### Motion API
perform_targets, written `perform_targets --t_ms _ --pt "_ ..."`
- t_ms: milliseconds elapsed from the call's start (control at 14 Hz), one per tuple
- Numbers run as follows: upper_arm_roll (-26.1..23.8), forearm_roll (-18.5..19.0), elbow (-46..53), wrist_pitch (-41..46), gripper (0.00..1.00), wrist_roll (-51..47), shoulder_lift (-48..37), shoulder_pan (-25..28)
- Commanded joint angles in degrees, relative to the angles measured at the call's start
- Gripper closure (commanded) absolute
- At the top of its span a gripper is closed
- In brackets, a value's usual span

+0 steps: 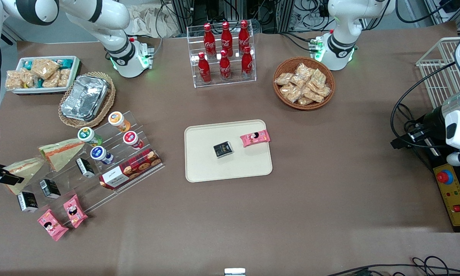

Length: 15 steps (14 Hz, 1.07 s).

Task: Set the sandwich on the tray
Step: 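Close the right gripper on the wrapped orange sandwich wedge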

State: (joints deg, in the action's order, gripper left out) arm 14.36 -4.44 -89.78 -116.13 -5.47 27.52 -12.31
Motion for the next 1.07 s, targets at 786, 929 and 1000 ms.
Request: perform_targets --t_ms 786,929,1000 --pt "-0.2 -3.8 5.8 6.4 1.00 8.7 0.7 -2.2" --pt "-0.1 -3.7 9.1 11.8 1.00 8.6 0.3 -2.2" --pt "-0.2 -3.7 10.5 14.6 1.00 8.5 -0.4 -2.1"
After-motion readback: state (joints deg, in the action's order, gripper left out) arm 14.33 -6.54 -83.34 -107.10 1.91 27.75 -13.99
